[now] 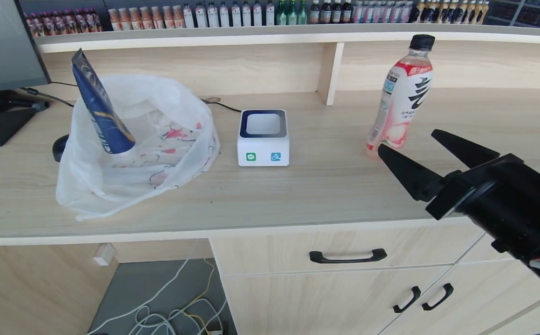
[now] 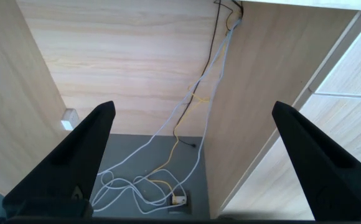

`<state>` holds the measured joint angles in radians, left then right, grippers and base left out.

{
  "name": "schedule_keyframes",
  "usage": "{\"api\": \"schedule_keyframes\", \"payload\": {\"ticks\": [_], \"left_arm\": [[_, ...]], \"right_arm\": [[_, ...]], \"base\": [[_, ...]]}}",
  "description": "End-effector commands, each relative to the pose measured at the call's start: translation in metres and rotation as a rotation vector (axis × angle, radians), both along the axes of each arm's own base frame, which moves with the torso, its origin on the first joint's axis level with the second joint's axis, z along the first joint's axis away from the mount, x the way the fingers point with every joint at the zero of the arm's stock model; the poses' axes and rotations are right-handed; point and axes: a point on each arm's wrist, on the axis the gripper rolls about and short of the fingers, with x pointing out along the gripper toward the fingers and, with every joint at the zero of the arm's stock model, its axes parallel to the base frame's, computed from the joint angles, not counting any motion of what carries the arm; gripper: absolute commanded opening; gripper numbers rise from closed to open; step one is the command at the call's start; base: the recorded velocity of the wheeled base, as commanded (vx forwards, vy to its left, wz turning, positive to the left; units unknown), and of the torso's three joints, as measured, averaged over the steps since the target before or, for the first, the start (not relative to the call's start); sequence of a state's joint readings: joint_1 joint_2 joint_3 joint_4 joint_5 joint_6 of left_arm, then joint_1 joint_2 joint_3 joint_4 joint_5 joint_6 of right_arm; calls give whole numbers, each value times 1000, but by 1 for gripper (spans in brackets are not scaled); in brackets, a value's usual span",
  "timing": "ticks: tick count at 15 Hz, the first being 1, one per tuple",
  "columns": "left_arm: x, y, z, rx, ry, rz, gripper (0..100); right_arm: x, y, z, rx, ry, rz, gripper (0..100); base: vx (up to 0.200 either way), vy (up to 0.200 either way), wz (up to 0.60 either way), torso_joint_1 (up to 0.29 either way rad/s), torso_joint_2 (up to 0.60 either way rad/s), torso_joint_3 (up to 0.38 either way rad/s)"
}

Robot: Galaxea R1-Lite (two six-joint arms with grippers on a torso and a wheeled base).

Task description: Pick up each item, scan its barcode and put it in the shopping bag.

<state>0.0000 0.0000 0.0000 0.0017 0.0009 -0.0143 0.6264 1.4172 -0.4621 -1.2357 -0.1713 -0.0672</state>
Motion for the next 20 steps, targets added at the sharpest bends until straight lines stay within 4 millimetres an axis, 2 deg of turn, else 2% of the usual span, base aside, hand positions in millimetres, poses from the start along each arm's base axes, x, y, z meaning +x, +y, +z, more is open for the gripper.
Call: {"api": "schedule_keyframes", "payload": {"ticks": [1, 7, 12, 20], "left_arm": [[0, 0, 0, 2, 0, -1, 100], [0, 0, 0, 2, -2, -1, 100], [0, 0, 0, 2, 0, -1, 100], [0, 0, 0, 2, -2, 1, 100]], "right_arm": [[6, 0, -4, -13, 14, -17, 100], [34, -2, -1, -61, -8, -107, 100], [67, -8, -2, -63, 0, -188, 100], [104, 0, 2, -53, -19, -207, 100]], "base": [[0, 0, 0, 0, 0, 0], [0, 0, 0, 0, 0, 0], [0, 0, 0, 0, 0, 0], [0, 0, 0, 0, 0, 0]]}}
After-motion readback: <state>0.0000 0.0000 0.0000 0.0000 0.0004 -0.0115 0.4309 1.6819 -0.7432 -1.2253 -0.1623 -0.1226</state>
